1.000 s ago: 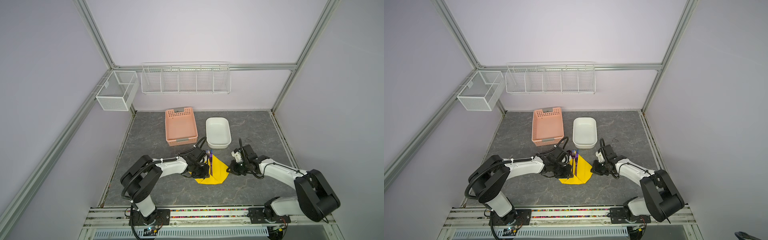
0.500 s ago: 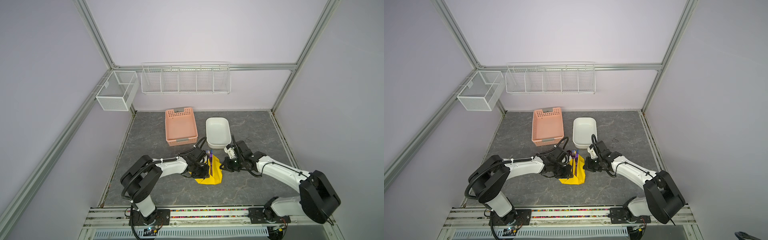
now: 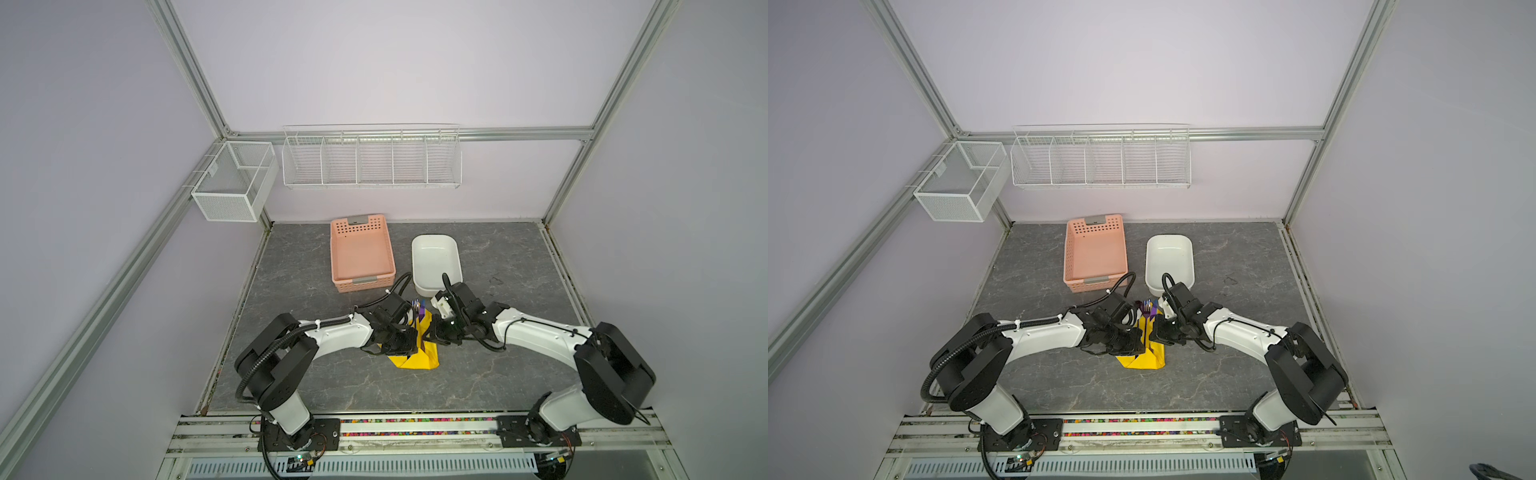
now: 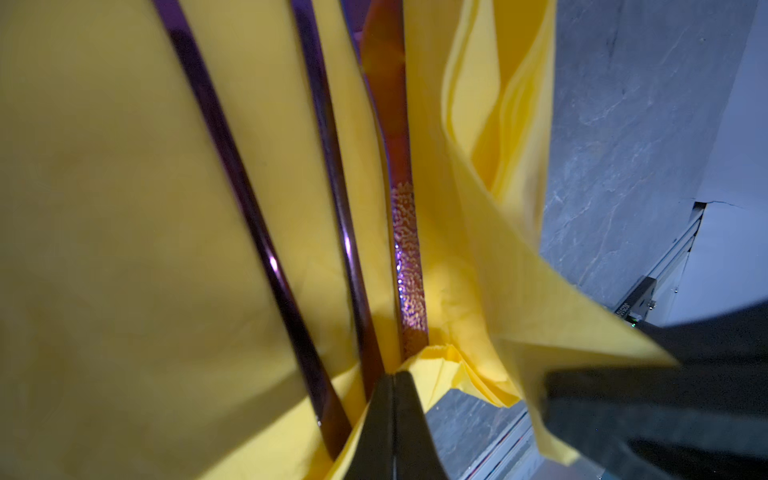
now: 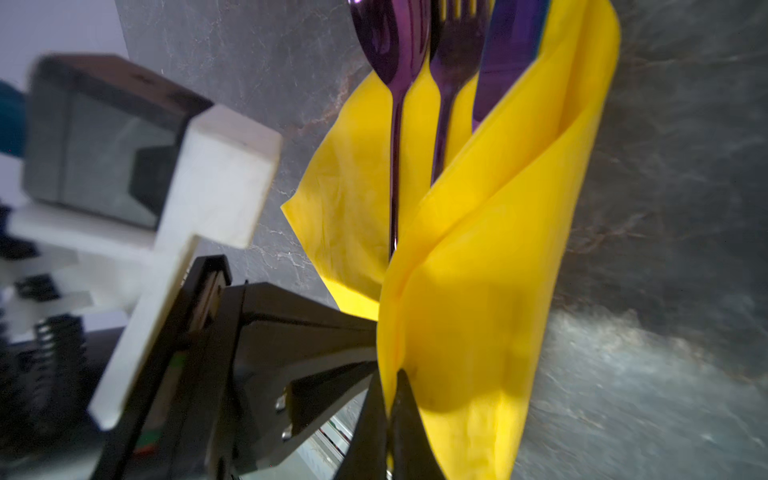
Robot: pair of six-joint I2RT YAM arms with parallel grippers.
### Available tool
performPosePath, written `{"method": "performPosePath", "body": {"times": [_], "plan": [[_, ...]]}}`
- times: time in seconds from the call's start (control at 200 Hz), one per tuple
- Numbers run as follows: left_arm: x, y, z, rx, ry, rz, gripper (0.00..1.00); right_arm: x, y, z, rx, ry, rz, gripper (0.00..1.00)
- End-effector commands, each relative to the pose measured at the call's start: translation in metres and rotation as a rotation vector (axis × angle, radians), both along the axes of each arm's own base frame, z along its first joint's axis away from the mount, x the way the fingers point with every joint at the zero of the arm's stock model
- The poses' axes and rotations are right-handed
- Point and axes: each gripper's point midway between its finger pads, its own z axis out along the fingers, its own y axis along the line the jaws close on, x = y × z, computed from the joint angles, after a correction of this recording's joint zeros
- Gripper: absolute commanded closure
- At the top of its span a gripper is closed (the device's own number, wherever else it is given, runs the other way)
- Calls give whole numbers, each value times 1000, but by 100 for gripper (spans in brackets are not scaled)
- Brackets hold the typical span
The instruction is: Place the utensils on the paper napkin and roll it up
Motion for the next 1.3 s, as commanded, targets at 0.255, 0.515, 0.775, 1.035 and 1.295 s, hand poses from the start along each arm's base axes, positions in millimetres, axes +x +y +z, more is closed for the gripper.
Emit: {"method": "performPosePath", "body": {"times": [0.255,0.515,0.775,1.035,1.295], "plan": [[-13,17,0,36,3,1,100,22,36,2,83,10,-1,93],[-22,26,-8,63,32,-5,100,22,49,-9,111,48,35,93],[-25,29,-15,76,47,1,100,8,52,-14,105,77,101,93],[-25,29,-18,84,51,-3,100,-5,51,-21,80,96,146,93],[-24,29,-17,85,47,-2,100,-2,56,-29,82,110,146,93]]}}
